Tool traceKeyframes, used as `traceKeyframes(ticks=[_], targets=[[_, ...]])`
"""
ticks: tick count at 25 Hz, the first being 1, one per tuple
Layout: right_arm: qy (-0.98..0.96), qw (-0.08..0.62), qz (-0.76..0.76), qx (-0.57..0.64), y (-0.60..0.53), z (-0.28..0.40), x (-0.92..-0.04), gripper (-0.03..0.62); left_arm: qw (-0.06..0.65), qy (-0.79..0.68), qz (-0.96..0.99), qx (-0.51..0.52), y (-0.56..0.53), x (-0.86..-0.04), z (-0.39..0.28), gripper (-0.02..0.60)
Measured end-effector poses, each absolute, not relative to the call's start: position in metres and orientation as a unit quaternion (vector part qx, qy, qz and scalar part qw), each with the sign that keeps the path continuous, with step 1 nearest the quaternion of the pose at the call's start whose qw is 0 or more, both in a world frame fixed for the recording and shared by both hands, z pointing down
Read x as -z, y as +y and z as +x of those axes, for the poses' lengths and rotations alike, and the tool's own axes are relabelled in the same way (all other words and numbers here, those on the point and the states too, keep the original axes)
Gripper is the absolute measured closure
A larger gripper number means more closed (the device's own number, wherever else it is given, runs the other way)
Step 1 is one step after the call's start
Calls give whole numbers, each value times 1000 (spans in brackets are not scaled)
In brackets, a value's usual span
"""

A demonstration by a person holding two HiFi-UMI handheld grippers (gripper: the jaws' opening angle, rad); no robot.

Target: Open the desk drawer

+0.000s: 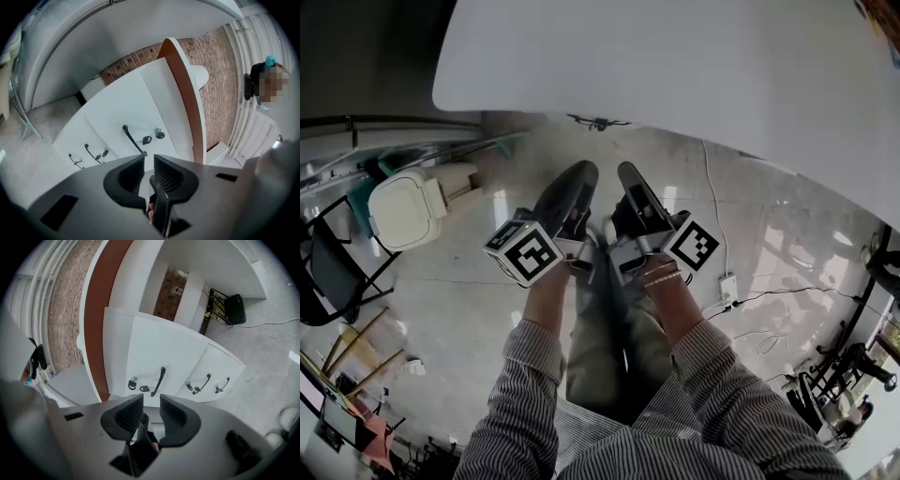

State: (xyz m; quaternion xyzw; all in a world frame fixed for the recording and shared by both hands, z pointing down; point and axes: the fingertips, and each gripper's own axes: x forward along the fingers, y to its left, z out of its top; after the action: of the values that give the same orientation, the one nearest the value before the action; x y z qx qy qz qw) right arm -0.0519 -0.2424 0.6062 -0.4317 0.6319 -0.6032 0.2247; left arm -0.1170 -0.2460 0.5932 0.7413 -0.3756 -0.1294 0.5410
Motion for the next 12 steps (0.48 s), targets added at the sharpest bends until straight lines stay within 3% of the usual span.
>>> traceKeyframes(ticks=[2,12], targets=[[626,231,-434,606,-246,-50,-610,480,547,-373,737,135,-252,-596,-116,474],[590,262,-463,608,-268,-35,-634,457,598,-396,674,174,-286,-632,-129,471]])
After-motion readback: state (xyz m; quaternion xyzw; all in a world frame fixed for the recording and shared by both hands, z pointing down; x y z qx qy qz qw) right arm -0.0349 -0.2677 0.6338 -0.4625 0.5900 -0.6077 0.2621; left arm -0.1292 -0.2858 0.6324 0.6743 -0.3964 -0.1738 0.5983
